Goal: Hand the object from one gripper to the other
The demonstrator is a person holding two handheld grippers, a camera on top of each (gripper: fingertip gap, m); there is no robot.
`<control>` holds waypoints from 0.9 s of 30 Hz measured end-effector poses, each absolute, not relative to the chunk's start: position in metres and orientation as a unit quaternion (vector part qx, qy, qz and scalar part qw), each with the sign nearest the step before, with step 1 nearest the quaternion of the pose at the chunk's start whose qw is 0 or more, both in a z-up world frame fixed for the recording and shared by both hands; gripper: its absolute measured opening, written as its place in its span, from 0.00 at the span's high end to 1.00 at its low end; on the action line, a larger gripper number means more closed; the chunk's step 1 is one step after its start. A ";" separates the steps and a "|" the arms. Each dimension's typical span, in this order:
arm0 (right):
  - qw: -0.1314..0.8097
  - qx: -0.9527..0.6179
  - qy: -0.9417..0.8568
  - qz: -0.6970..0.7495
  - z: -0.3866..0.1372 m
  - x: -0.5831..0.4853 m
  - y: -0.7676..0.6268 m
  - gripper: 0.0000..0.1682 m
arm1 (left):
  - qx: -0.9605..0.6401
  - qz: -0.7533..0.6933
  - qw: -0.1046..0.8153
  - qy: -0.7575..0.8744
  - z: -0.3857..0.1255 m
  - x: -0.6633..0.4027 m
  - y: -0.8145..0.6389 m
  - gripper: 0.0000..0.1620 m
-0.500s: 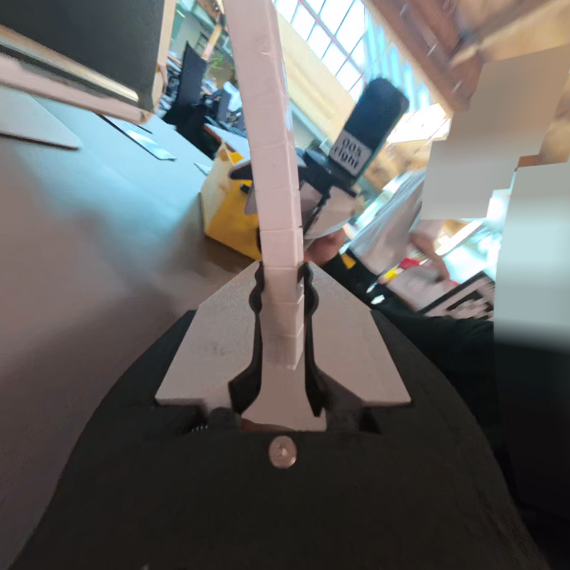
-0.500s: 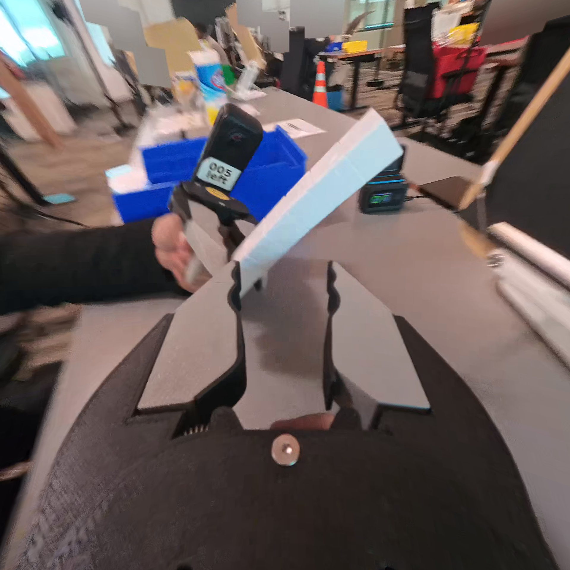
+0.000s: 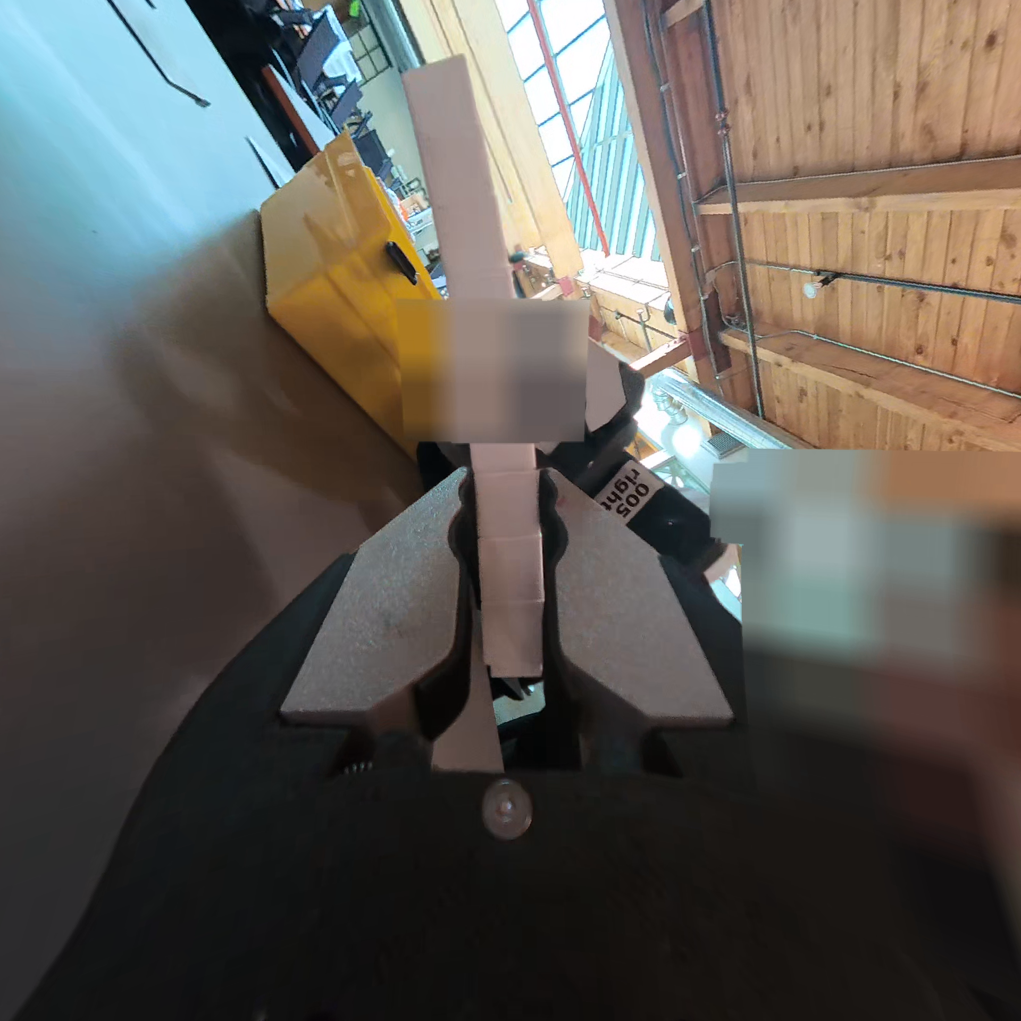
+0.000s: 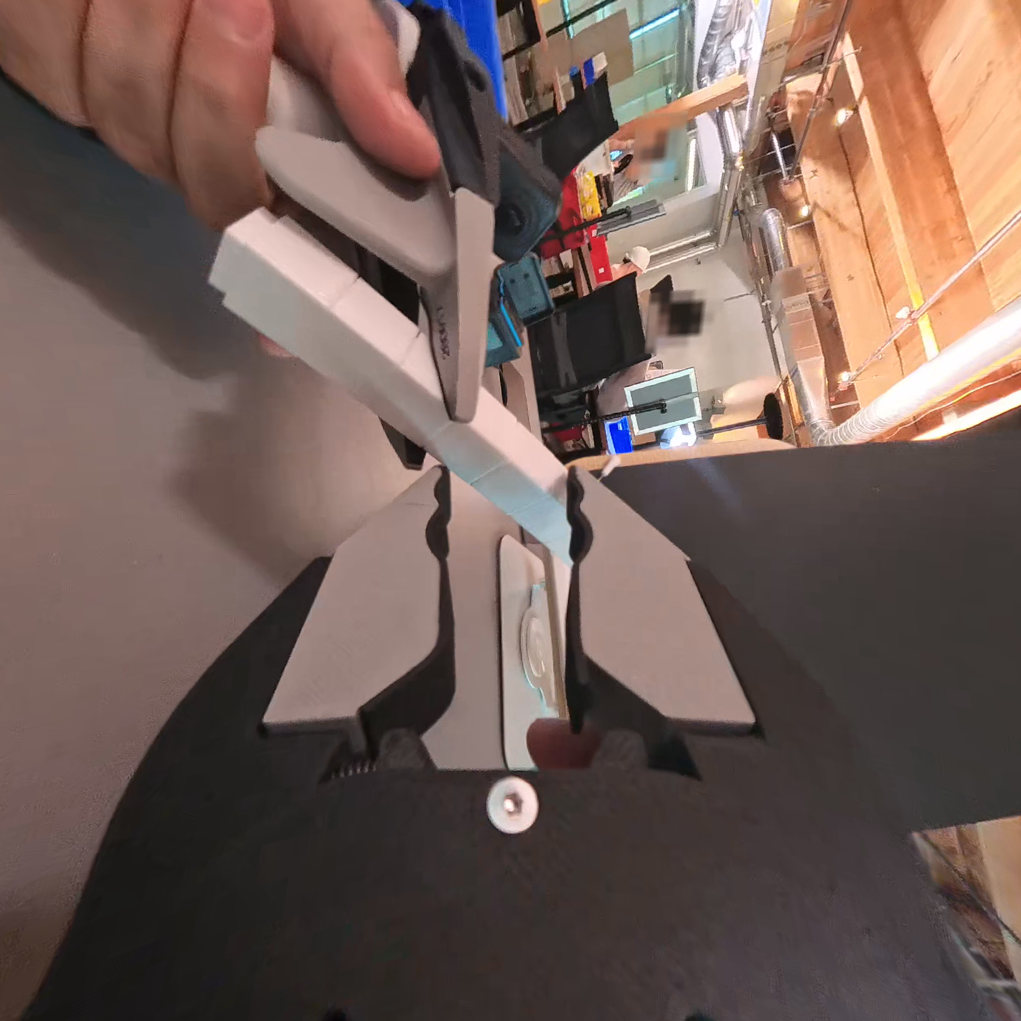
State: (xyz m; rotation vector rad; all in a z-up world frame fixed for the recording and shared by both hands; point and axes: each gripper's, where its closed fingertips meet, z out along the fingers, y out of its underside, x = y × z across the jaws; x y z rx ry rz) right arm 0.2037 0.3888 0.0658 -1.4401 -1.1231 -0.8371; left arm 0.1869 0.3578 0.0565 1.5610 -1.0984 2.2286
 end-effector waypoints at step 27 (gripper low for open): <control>0.488 -0.841 -0.234 -0.013 0.045 0.243 0.393 0.89 | 0.450 0.603 -0.360 -0.552 0.085 0.182 0.385 0.69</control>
